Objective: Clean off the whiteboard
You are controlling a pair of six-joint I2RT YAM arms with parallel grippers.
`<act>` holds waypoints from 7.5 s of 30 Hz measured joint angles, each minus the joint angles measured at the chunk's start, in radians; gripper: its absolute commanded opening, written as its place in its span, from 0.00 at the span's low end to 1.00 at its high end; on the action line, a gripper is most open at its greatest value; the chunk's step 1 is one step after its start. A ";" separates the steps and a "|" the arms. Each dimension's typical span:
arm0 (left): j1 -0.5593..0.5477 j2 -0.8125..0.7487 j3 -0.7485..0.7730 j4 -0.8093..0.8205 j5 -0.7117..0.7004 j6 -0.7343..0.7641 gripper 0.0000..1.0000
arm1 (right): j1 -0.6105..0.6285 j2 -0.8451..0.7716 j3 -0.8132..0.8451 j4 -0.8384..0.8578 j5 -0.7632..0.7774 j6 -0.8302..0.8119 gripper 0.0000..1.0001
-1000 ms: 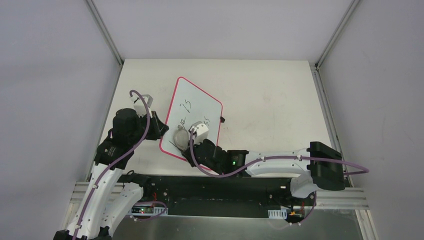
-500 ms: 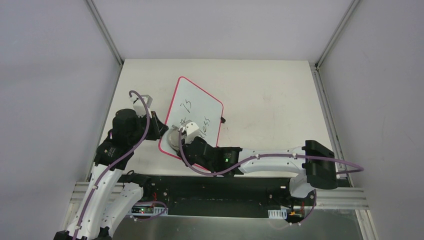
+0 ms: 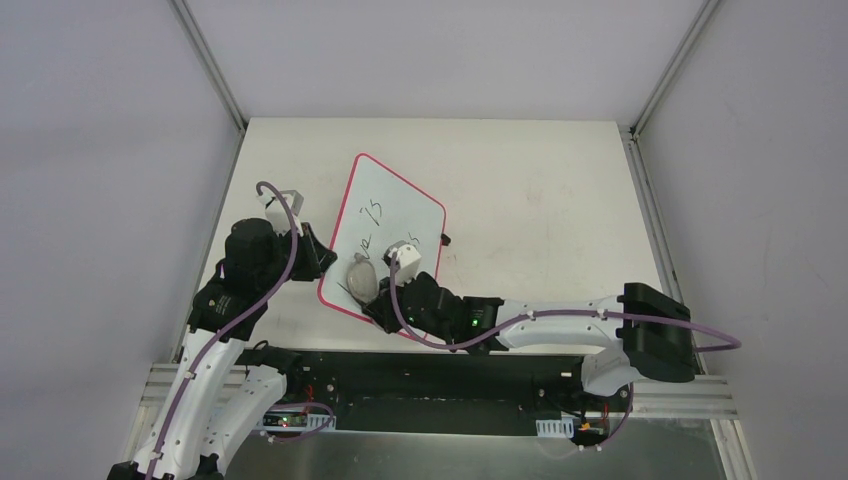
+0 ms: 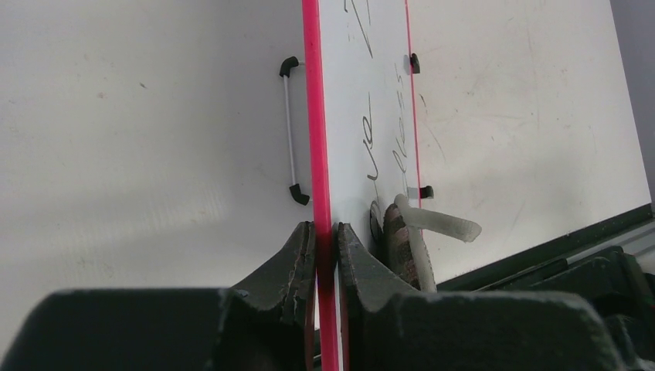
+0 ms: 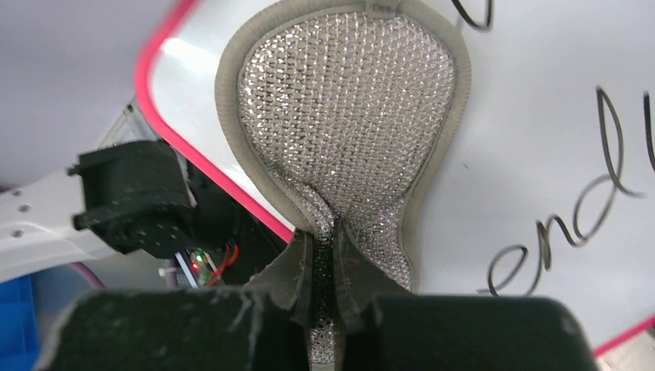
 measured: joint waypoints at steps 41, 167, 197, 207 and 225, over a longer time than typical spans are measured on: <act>0.126 0.050 0.000 0.027 0.182 -0.174 0.37 | -0.006 -0.064 -0.077 -0.070 -0.027 0.004 0.00; 0.234 0.263 0.011 0.206 0.325 -0.159 0.00 | -0.065 0.142 0.248 -0.028 -0.232 -0.227 0.00; 0.202 0.195 -0.003 0.163 0.231 -0.151 0.00 | -0.121 0.111 0.214 -0.135 -0.377 -0.296 0.00; 0.203 0.187 -0.017 0.177 0.215 -0.150 0.00 | -0.127 0.226 0.441 -0.240 -0.446 -0.375 0.00; 0.202 0.181 -0.023 0.179 0.214 -0.177 0.00 | -0.167 0.071 0.091 0.003 -0.396 -0.251 0.00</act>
